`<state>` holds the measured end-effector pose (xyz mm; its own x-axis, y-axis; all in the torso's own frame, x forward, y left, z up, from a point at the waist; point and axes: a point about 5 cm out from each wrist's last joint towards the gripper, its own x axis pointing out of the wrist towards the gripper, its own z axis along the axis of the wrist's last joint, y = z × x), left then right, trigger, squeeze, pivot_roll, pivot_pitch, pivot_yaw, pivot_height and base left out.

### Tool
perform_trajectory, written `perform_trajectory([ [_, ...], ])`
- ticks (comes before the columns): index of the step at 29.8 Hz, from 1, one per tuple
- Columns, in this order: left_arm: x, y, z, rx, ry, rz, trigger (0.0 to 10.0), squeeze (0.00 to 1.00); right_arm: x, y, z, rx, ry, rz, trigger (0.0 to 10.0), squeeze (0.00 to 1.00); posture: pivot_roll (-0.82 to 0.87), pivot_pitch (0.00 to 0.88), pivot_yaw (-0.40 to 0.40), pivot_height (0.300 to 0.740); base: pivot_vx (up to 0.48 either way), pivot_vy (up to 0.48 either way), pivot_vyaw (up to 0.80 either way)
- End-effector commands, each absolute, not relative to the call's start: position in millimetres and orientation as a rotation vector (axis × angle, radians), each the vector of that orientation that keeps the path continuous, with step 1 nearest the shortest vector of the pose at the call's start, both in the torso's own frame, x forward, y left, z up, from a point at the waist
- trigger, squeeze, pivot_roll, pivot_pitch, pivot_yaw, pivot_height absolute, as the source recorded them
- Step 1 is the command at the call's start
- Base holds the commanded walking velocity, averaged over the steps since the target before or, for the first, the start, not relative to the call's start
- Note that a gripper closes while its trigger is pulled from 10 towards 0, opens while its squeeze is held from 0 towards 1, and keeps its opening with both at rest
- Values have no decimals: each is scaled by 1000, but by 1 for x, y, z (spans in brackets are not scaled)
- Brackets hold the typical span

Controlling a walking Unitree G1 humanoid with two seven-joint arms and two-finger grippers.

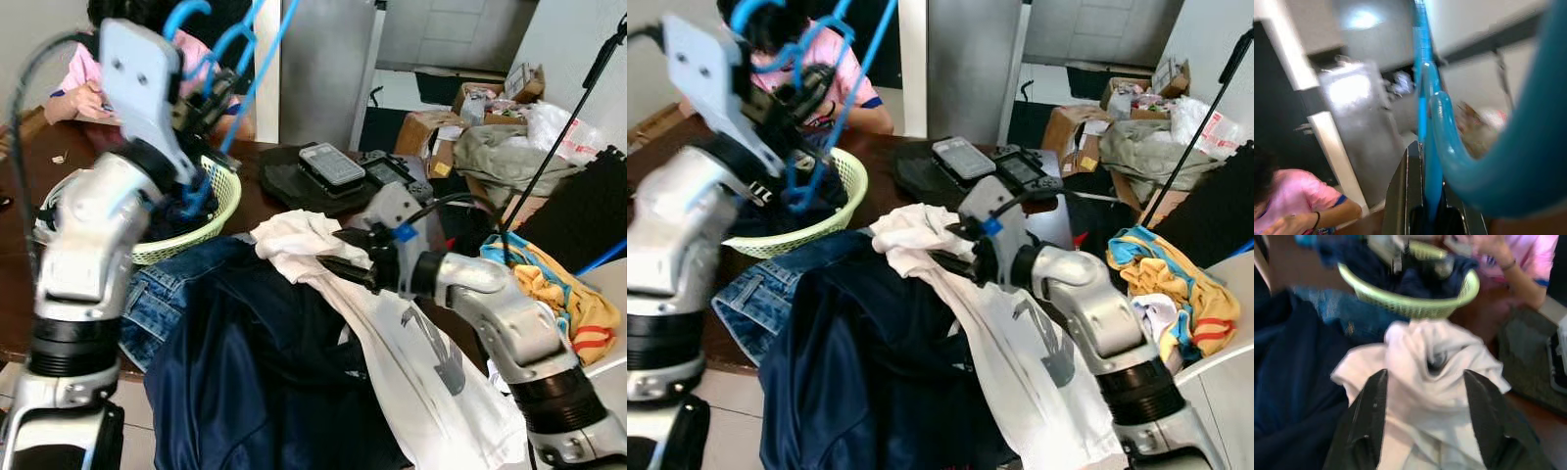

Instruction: Hang hanger

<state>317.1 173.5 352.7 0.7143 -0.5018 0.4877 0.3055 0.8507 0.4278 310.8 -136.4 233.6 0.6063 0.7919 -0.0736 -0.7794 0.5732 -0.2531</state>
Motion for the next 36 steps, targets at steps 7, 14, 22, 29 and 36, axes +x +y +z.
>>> perform_trajectory([
  [7,312,191,364,493,-504,-671,10000,0,280,-161,281,-99,-271,1035,10000,1000,44,80,-32,740,0,0,0],
  [14,301,208,370,584,-415,-869,10000,0,265,-190,307,-136,-346,1083,10000,545,57,80,-30,740,0,0,0],
  [22,279,209,331,695,-64,-1282,10000,0,233,-209,365,-164,-550,1201,10000,0,50,74,-24,740,0,0,0],
  [29,282,191,314,652,-26,-1389,10000,0,227,-181,365,-232,-502,1342,10000,0,45,70,-18,740,0,0,0],
  [36,283,152,299,637,-69,-1500,10000,0,264,-141,299,-402,-70,1269,10000,0,34,58,-10,740,0,0,0],
])
